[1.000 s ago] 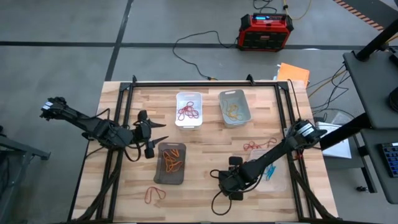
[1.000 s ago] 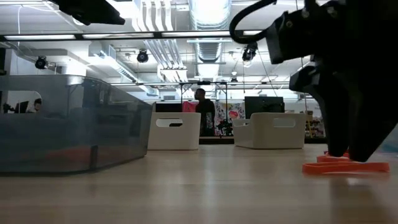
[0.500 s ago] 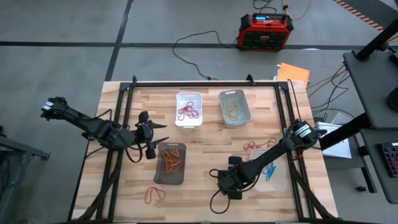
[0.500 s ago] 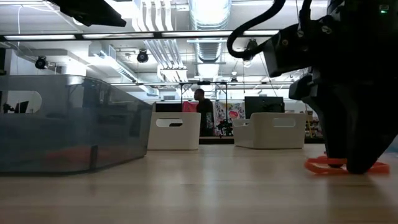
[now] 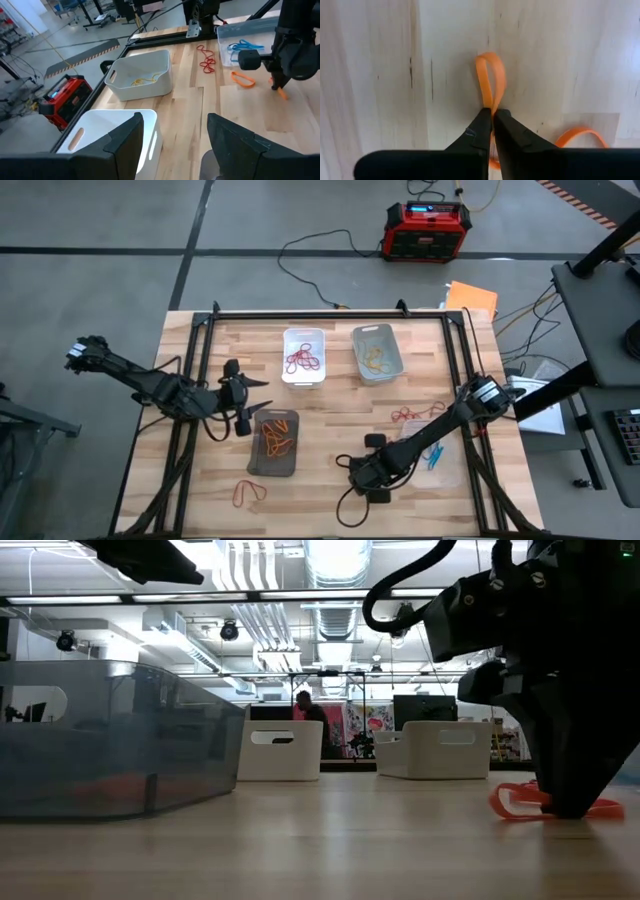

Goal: Sort rubber bands into baskets
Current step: Put the orange rubber band into the black bin, then put the red rubber band into the white bin

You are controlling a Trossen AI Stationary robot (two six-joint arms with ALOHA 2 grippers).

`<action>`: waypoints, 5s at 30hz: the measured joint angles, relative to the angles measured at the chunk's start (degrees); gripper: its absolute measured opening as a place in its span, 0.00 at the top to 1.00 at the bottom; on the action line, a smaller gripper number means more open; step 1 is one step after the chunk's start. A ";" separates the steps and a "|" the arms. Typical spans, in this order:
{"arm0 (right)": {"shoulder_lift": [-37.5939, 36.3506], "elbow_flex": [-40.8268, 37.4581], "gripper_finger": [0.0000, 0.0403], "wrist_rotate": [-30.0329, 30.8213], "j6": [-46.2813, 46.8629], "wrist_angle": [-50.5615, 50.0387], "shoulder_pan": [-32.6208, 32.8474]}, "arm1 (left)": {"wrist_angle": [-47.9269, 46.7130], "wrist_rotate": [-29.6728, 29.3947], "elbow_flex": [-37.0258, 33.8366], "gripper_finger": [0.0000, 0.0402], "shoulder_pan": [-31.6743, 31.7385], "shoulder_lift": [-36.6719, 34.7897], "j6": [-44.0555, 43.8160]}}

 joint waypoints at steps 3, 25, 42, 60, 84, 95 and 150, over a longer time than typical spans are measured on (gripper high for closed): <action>-0.17 0.92 0.98 0.46 -1.83 -0.56 -0.10 | 0.14 0.53 0.00 0.49 0.00 0.20 -1.58; -3.47 12.06 0.98 18.54 -27.32 10.13 -11.10 | 6.39 7.60 0.04 0.49 -2.78 9.30 -4.40; 1.29 12.03 0.98 13.47 -41.94 41.54 -15.98 | 3.23 0.03 0.04 0.49 -2.86 0.01 -4.34; 6.49 12.34 0.91 13.95 -36.37 48.00 -18.42 | 1.99 1.55 0.04 0.49 -3.75 -0.43 -5.60; 2.57 12.34 0.65 13.95 -36.83 44.33 -18.42 | 1.99 5.32 0.04 0.49 -3.92 -0.39 -8.70; -8.09 12.41 0.65 13.30 -32.79 18.51 -16.26 | -7.23 14.61 6.64 0.49 -7.26 5.48 -22.26; -12.15 12.28 0.57 13.42 -34.93 10.34 -12.02 | -36.81 28.43 25.81 0.49 -31.83 48.61 -91.79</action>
